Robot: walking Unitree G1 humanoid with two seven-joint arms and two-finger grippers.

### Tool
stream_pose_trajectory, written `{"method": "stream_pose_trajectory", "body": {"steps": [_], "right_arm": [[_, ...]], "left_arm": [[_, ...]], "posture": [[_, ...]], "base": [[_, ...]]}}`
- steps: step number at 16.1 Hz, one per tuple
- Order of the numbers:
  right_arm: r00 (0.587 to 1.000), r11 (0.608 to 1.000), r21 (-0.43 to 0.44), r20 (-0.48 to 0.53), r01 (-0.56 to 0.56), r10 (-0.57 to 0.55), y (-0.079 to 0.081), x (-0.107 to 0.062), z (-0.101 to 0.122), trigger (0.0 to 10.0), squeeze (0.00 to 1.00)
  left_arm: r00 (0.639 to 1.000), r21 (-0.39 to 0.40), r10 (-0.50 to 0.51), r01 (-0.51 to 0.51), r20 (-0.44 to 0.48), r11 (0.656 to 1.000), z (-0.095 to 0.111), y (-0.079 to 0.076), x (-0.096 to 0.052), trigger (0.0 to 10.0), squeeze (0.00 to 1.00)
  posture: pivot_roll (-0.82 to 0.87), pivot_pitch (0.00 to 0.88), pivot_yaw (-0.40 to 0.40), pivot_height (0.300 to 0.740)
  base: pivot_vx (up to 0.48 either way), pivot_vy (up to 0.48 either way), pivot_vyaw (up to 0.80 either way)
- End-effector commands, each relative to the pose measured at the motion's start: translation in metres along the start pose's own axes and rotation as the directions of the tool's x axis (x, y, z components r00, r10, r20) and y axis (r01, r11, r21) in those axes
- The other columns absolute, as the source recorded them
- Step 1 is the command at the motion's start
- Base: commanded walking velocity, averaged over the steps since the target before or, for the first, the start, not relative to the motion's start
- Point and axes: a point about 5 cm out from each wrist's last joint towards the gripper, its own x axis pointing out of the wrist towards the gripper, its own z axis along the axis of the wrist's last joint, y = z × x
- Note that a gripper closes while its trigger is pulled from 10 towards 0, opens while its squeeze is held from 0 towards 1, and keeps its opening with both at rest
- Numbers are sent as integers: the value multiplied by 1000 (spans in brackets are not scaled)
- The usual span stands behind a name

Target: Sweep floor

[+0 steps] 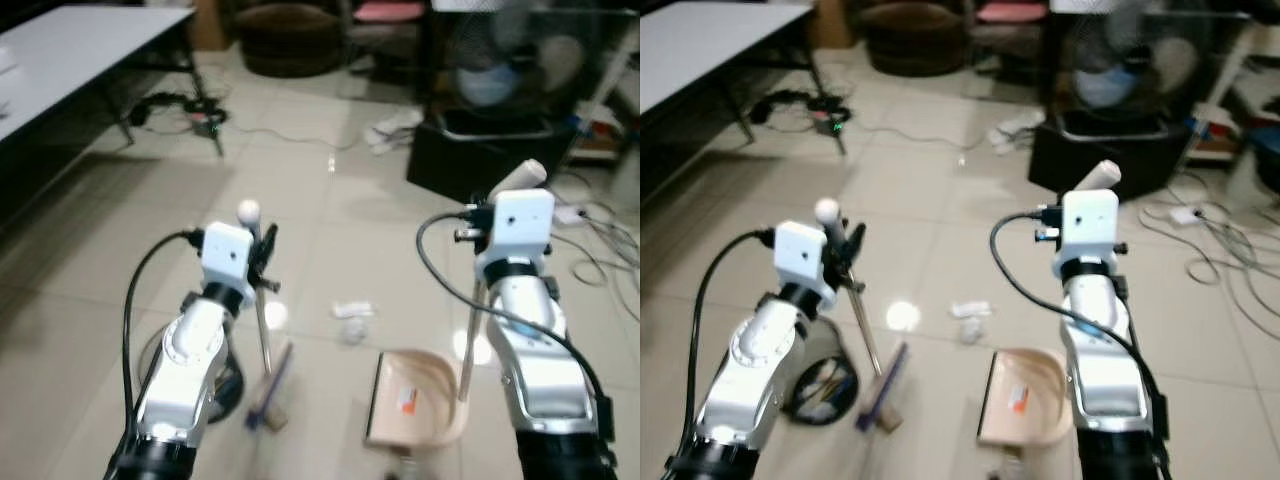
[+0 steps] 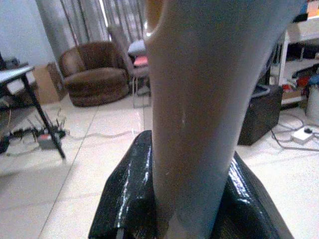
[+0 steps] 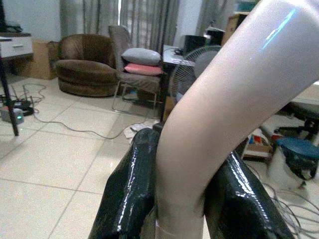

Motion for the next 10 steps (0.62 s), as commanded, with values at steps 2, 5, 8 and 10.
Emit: {"method": "stream_pose_trajectory", "body": {"steps": [2,5,8,10], "right_arm": [[999,1000,2,24,23,-23,-3,-1,4,10000,0],[999,999,-16,7,36,-36,-2,-2,-2,10000,0],[999,999,-2,10,46,-46,-1,-3,-2,10000,0],[999,999,6,10,47,-47,-1,-3,-2,10000,0]], "left_arm": [[1000,22,7,-8,26,1000,5,-1,5,10000,0],[1000,37,19,-20,21,999,5,0,8,10000,0],[1000,42,21,-22,22,999,5,0,9,10000,0],[1000,45,16,-17,23,999,5,-1,10,10000,0]], "posture": [[-39,51,81,740],[-39,51,87,740],[-41,52,91,740],[-39,52,92,740]], "base": [[0,0,-800],[0,284,-200],[0,296,0],[0,296,0]]}}
